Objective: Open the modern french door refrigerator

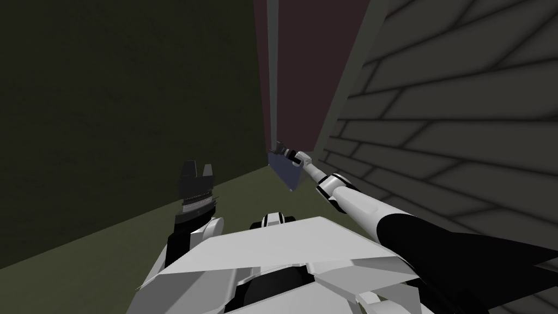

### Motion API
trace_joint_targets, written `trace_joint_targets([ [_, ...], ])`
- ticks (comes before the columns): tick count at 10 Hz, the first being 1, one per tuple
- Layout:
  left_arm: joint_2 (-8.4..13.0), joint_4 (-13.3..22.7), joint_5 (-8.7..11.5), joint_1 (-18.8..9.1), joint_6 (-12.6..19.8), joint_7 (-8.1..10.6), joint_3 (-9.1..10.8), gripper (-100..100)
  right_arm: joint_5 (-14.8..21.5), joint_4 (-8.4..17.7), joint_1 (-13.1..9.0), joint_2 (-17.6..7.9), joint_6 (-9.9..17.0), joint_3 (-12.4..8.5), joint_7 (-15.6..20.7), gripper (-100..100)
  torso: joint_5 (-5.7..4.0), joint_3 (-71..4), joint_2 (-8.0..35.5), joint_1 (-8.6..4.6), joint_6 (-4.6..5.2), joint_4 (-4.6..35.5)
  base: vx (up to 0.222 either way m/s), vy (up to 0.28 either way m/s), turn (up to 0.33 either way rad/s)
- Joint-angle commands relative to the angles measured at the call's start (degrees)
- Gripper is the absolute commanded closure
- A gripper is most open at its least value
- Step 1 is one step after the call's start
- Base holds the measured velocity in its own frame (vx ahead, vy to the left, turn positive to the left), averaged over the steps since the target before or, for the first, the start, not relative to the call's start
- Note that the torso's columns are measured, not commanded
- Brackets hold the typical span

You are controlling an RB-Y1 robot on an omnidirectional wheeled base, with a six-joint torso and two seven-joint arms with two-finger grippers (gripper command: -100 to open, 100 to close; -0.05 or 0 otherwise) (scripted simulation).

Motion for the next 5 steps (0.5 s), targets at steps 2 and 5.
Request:
trace_joint_targets([
  [2,0.0,0.0,0.0,0.0,0.0,0.0,0.0,0,0.15,0.24,0.43,0.05,0.02,0.36,0.04,0,0.06,-0.22,-0.35,0.16,-0.1,-0.29,0.0,0.0,0.0],
  [5,0.0,0.0,0.0,0.0,0.0,0.0,0.0,0,0.26,0.44,0.78,0.07,0.0,0.63,0.08,0,0.09,-0.39,-0.63,0.25,-0.15,-0.53,0.0,0.0,0.0],
])
